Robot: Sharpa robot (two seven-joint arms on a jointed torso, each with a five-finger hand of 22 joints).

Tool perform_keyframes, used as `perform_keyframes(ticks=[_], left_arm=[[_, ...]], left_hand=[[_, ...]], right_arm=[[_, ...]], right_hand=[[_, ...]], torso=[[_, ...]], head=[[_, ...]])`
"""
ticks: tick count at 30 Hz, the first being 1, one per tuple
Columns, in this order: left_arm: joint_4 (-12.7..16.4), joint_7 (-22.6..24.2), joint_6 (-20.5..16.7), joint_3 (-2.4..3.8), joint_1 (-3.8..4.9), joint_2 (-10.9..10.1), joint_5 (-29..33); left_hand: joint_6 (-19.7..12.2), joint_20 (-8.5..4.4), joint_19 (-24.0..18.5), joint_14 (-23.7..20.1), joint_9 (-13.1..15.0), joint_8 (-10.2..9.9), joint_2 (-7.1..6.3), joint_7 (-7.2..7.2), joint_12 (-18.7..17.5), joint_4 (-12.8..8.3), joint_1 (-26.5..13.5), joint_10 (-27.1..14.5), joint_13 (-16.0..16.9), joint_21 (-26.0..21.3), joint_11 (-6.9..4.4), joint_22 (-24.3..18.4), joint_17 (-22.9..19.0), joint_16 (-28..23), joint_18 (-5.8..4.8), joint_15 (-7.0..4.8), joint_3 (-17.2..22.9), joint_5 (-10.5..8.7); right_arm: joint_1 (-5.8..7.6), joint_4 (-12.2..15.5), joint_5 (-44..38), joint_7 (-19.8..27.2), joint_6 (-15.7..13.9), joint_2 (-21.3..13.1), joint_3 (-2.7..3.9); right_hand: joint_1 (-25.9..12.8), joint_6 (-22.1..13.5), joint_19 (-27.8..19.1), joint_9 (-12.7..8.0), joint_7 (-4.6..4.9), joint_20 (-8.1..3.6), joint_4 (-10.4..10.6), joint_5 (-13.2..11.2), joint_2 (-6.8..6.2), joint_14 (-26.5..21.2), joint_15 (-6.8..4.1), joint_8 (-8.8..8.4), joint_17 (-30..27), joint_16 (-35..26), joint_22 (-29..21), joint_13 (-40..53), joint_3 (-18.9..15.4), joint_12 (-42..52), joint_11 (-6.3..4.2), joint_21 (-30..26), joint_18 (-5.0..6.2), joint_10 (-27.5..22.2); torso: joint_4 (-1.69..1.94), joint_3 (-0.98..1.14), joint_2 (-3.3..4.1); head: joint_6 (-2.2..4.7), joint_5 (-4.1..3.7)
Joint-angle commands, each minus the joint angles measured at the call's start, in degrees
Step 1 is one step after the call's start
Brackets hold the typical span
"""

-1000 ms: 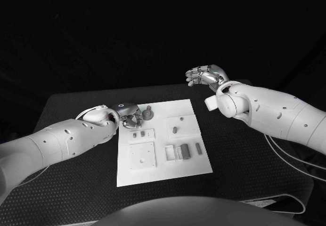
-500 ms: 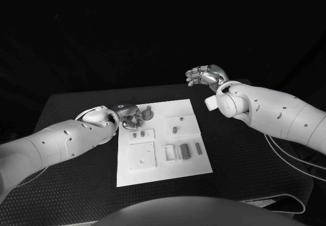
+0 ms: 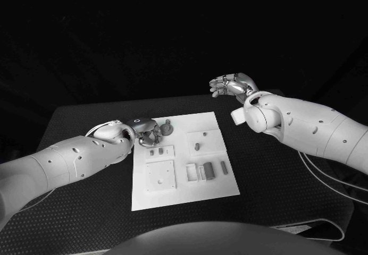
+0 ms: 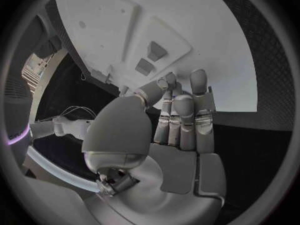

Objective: Assemble the parts on the task board

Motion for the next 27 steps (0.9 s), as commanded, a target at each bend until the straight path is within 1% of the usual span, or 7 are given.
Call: perform_keyframes(ticks=[1, 6, 13, 16, 20, 23, 27], left_arm=[[-0.1, 0.02, 2.48, -0.16, -0.22, 0.41, -0.24], [-0.13, -0.34, 3.47, -0.48, -0.22, 0.55, -0.55], [0.01, -0.28, 3.53, -0.89, -0.22, 0.68, -0.7], [-0.03, -0.38, 3.27, -1.28, -0.22, 0.78, -0.99], [-0.25, -0.38, 2.78, -2.06, -0.23, 0.92, -1.43], [-0.46, -0.38, 2.48, -2.29, -0.35, 1.02, -1.78], [-0.8, -0.27, 0.94, -2.42, -0.69, 1.1, -2.24]], left_hand=[[0.34, -0.29, 0.06, 0.04, 0.05, 0.32, 0.6, -0.08, 0.19, 0.06, -0.19, 6.44, 0.1, -0.31, 1.3, 0.09, -0.04, -0.09, 0.84, -0.35, 0.13, 0.32], [0.29, -0.31, 0.05, 0.01, 0.02, 0.3, 0.62, -0.07, 0.13, 0.06, -0.21, 6.41, 0.14, -0.35, 1.31, 0.11, -0.03, -0.06, 0.8, -0.34, 0.13, 0.32], [0.32, -0.34, 0.04, -0.02, 0.0, 0.33, 0.64, -0.08, 0.1, 0.05, -0.21, 6.45, 0.2, -0.38, 1.3, 0.14, 0.01, 0.01, 0.77, -0.35, 0.12, 0.32], [0.35, -0.36, 0.05, -0.03, -0.01, 0.35, 0.64, -0.1, 0.1, 0.04, -0.21, 6.5, 0.24, -0.39, 1.29, 0.16, 0.05, 0.06, 0.75, -0.36, 0.12, 0.32], [0.41, -0.41, 0.05, -0.1, -0.04, 0.4, 0.62, -0.13, 0.12, 0.01, -0.17, 6.67, 0.37, -0.43, 1.24, 0.22, 0.11, 0.16, 0.7, -0.4, 0.13, 0.33], [0.47, -0.46, 0.07, -0.11, -0.06, 0.44, 0.58, -0.16, 0.12, -0.01, -0.13, 6.75, 0.45, -0.44, 1.21, 0.27, 0.16, 0.24, 0.67, -0.43, 0.13, 0.33], [0.57, -0.53, 0.14, -0.12, -0.1, 0.51, 0.52, -0.21, 0.12, 0.0, -0.08, 6.88, 0.58, -0.44, 1.16, 0.36, 0.26, 0.42, 0.62, -0.48, 0.16, 0.34]], right_arm=[[-0.02, 0.1, 0.07, 0.65, 0.25, 0.02, 0.02], [-0.02, 0.06, 0.08, 0.64, 0.25, -0.01, 0.02], [-0.02, 0.08, 0.09, 0.63, 0.31, -0.04, 0.02], [-0.02, 0.09, 0.09, 0.65, 0.3, -0.06, 0.02], [-0.02, 0.09, 0.1, 0.63, 0.33, -0.06, 0.02], [-0.03, 0.08, 0.11, 0.62, 0.39, -0.06, 0.02], [-0.04, 0.1, 0.12, 0.61, 0.41, -0.1, 0.02]], right_hand=[[-0.1, 0.21, 0.02, -0.06, 0.22, 0.5, -0.05, -0.01, 0.4, 0.31, -0.02, 0.23, 0.11, -0.28, 0.07, -0.09, -0.31, -0.3, -0.01, -0.26, 0.32, 0.47], [-0.09, 0.21, 0.02, -0.07, 0.22, 0.51, -0.05, -0.01, 0.41, 0.34, -0.02, 0.23, 0.17, -0.35, 0.08, -0.13, -0.31, -0.3, -0.01, -0.27, 0.33, 0.48], [-0.1, 0.21, 0.03, -0.09, 0.22, 0.52, -0.05, -0.02, 0.41, 0.36, -0.02, 0.23, 0.23, -0.41, 0.09, -0.17, -0.33, -0.3, -0.01, -0.29, 0.35, 0.49], [-0.1, 0.21, 0.03, -0.1, 0.22, 0.53, -0.05, -0.01, 0.41, 0.37, -0.02, 0.23, 0.26, -0.45, 0.1, -0.19, -0.33, -0.3, -0.01, -0.29, 0.35, 0.5], [-0.1, 0.21, 0.03, -0.11, 0.22, 0.54, -0.04, -0.02, 0.42, 0.39, -0.02, 0.24, 0.3, -0.49, 0.11, -0.21, -0.34, -0.3, 0.0, -0.3, 0.36, 0.5], [-0.11, 0.21, 0.04, -0.11, 0.22, 0.54, -0.04, -0.02, 0.42, 0.4, -0.02, 0.24, 0.33, -0.52, 0.11, -0.23, -0.34, -0.3, 0.0, -0.31, 0.37, 0.5], [-0.13, 0.2, 0.04, -0.12, 0.23, 0.56, -0.02, -0.02, 0.44, 0.41, -0.02, 0.24, 0.38, -0.58, 0.12, -0.26, -0.35, -0.3, 0.0, -0.32, 0.37, 0.5]], torso=[[0.01, 0.01, -0.01], [-0.05, 0.01, 0.0], [-0.03, 0.02, 0.01], [-0.05, 0.01, 0.02], [-0.04, 0.01, 0.01], [-0.06, 0.0, 0.01], [-0.03, 0.0, 0.01]], head=[[0.01, 0.04], [0.01, 0.05], [0.01, -0.12], [0.01, -0.15], [0.01, -0.19], [0.01, -0.23], [0.01, -0.26]])
